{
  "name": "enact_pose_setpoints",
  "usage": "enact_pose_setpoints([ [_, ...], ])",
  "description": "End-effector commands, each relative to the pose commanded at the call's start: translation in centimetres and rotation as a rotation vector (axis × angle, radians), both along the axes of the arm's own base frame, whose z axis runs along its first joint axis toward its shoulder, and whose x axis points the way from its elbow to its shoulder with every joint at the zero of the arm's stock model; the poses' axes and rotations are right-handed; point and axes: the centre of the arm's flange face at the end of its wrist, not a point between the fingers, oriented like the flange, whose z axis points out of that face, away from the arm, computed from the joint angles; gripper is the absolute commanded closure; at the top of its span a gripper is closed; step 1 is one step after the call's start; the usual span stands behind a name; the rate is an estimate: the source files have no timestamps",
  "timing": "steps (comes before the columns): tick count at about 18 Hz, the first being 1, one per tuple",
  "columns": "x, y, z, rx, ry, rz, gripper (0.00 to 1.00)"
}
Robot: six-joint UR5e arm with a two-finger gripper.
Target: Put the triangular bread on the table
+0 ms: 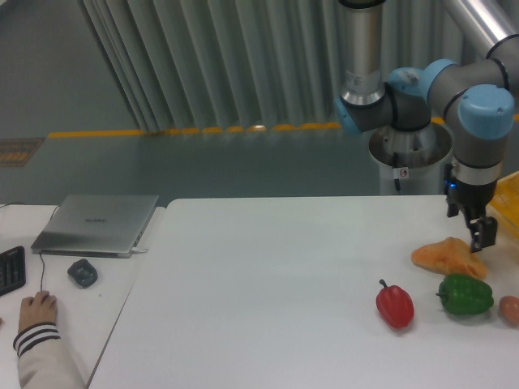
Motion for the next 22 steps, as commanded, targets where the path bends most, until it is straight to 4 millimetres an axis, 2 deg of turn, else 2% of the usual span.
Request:
enact_pose_setpoints([
  [3,-1.5,-0.5,1.0,0.008,0.022,-0.005,0.00],
  [6,-5.0,-1.6,1.9,0.002,0.043,-0.021,0.00],
  [10,-9.1,-3.8,1.5,0.001,0.041,-0.171,0.00],
  [13,-11.6,-5.7,1.2,0.001,0.039,-0.175,0.00],
  [16,-12.5,-6.5,0.9,0.007,0.034,-0.173,0.00],
  [22,-12.6,-6.5,0.7,0.015,0.028,-0.184,0.00],
])
